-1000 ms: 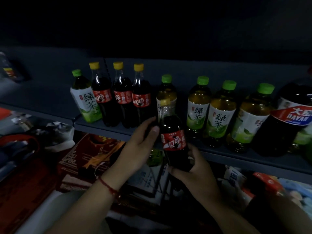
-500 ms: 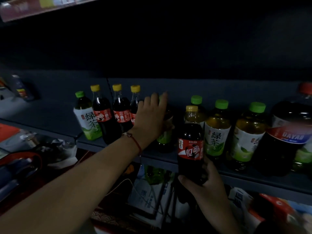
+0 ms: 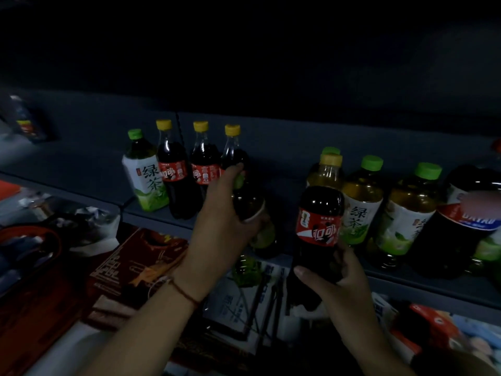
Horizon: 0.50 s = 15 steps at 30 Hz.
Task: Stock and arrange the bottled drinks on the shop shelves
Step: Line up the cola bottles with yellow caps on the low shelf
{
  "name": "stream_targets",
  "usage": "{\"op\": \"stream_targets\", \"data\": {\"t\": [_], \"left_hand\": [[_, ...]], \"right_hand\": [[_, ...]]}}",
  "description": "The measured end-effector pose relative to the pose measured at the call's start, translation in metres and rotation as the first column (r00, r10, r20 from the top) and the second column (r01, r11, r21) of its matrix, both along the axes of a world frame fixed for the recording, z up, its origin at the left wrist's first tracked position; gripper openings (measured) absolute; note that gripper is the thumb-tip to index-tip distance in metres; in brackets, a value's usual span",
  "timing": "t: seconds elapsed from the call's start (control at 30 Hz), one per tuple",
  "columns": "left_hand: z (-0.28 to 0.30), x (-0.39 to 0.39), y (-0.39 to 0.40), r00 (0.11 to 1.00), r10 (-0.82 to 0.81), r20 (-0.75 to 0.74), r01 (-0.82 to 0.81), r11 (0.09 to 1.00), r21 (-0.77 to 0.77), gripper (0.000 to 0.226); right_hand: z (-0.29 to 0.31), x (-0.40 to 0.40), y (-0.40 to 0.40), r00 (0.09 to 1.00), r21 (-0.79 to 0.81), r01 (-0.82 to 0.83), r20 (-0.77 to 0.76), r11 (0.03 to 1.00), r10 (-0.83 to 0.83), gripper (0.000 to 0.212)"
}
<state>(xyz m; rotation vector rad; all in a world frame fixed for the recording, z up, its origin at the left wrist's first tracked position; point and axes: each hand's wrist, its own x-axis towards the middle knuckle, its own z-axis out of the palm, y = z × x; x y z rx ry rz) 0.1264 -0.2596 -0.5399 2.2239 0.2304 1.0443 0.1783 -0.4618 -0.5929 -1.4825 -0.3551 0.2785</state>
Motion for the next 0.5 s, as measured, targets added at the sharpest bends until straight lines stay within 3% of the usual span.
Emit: {"op": "stream_targets", "data": {"t": [0.1, 0.23, 0.5], "left_hand": [[-0.001, -0.026, 0.019, 1.0, -0.004, -0.017, 0.002, 0.991, -0.134, 0.097], [-0.003, -0.049, 0.041, 0.999, 0.039, -0.012, -0.04, 0.982, -0.185, 0.099], [-0.014, -0.077, 0.066, 0.998, 0.055, -0.014, -0.056, 0.964, -0.262, 0.102]], "right_hand": [[0.008, 0.003, 0.015, 0.999, 0.011, -0.022, 0.026, 1.0, 0.022, 0.06], [0.018, 0.011, 0.047, 0.99, -0.028, -0.033, 0.137, 0.999, 0.037, 0.07], [0.016, 0.053, 0.113, 0.954, -0.123, 0.114, 0.29, 0.986, -0.074, 0.074]]}}
